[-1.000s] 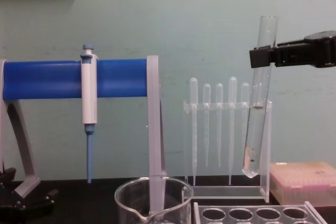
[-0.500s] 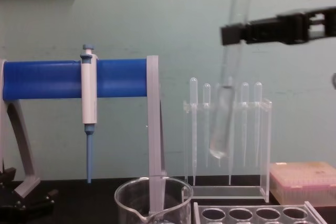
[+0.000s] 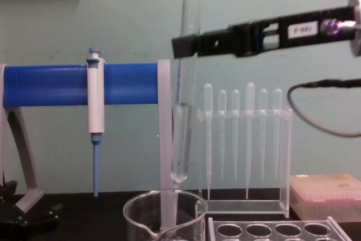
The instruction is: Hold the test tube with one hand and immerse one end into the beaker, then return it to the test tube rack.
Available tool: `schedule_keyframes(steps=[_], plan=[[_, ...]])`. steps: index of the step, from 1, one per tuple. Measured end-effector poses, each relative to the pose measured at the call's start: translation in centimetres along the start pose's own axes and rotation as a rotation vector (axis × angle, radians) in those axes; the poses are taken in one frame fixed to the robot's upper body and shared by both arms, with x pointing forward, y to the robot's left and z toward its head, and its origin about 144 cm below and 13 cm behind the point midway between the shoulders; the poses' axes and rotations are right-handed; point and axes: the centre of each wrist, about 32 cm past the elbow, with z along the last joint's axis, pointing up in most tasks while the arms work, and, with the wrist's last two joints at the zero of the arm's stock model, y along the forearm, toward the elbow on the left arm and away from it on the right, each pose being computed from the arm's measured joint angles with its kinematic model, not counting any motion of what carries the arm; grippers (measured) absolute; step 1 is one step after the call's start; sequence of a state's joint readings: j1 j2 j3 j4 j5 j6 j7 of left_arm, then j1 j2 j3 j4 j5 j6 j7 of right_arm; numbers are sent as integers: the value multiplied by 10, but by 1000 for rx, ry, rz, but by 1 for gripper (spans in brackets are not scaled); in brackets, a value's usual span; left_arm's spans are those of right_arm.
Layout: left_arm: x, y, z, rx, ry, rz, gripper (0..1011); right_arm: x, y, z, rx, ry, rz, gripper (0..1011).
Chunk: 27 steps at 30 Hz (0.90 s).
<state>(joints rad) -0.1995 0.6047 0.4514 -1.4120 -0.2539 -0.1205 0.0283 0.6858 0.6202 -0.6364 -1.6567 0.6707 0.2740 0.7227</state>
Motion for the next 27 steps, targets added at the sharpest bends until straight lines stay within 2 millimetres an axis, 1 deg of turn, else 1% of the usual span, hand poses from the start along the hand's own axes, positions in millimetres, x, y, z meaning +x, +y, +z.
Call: schedule_keyframes(steps=[4, 10, 16, 17, 22, 24, 25, 27], plan=[[0, 0, 0, 0, 0, 0, 1000, 2, 10, -7, -15, 8, 12, 241], [0, 0, 0, 0, 0, 0, 1000, 3, 17, -20, -21, 24, 21, 241], [0, 0, 0, 0, 0, 0, 1000, 2, 23, -42, -27, 49, 28, 241], [0, 0, 0, 0, 0, 0, 1000, 2, 23, -42, -27, 49, 28, 241], [0, 0, 0, 0, 0, 0, 1000, 0, 30, -63, -45, 58, 26, 241], [0, 0, 0, 0, 0, 0, 1000, -1, 30, -65, -47, 58, 24, 241], [0, 0, 0, 0, 0, 0, 1000, -2, 32, -72, -53, 58, 20, 241], [0, 0, 0, 0, 0, 0, 1000, -2, 32, -74, -55, 57, 18, 241]])
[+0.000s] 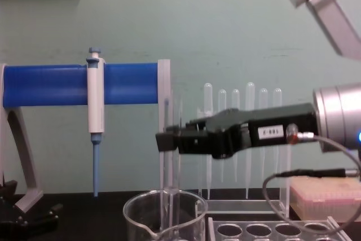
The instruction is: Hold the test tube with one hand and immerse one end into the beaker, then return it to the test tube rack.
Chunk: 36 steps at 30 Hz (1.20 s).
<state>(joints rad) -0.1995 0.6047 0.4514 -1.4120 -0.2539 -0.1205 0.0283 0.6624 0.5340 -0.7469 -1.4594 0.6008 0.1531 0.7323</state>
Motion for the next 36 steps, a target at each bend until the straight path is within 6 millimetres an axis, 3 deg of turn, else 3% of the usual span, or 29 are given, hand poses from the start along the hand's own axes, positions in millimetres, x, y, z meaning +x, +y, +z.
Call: schedule_keyframes(steps=[12, 36], plan=[[0, 0, 0, 0, 0, 0, 1000, -1, 7, -21, -24, -4, -29, 241], [0, 0, 0, 0, 0, 0, 1000, -4, 14, -34, -45, 7, -38, 241]])
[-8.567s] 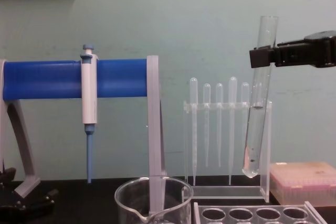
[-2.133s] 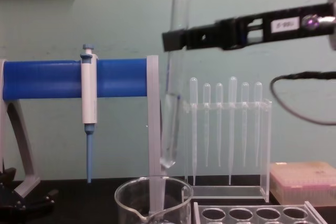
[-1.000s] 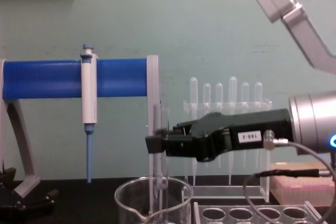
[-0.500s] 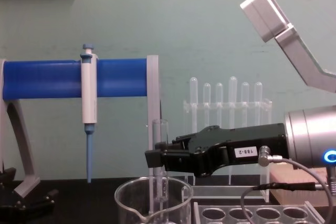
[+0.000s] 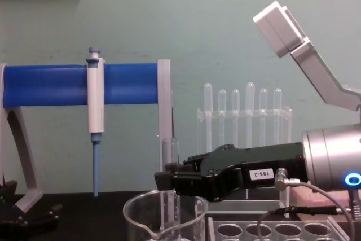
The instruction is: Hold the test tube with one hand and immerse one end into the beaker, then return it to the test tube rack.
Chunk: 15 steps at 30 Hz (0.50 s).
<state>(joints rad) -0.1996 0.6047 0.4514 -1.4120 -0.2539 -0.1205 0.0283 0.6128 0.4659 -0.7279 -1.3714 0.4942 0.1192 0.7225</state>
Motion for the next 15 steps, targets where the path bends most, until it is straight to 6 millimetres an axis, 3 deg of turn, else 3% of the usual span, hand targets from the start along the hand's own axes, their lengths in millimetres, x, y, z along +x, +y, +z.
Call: schedule_keyframes(steps=[15], plan=[[0, 0, 0, 0, 0, 0, 1000, -1, 0, -2, -5, 9, 1, 241]])
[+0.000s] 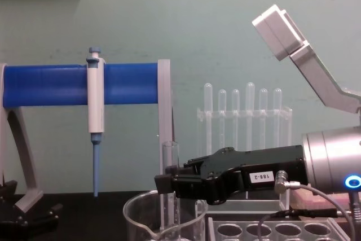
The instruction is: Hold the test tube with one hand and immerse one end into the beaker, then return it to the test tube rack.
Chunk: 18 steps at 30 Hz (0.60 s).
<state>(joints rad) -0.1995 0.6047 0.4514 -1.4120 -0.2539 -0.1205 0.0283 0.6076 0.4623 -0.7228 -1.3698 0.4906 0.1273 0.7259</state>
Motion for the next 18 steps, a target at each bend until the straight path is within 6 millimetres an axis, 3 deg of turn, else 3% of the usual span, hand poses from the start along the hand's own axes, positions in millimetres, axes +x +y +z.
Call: schedule_keyframes(steps=[18], plan=[[0, 0, 0, 0, 0, 0, 1000, 0, 0, 1, 1, -4, 1, 241]])
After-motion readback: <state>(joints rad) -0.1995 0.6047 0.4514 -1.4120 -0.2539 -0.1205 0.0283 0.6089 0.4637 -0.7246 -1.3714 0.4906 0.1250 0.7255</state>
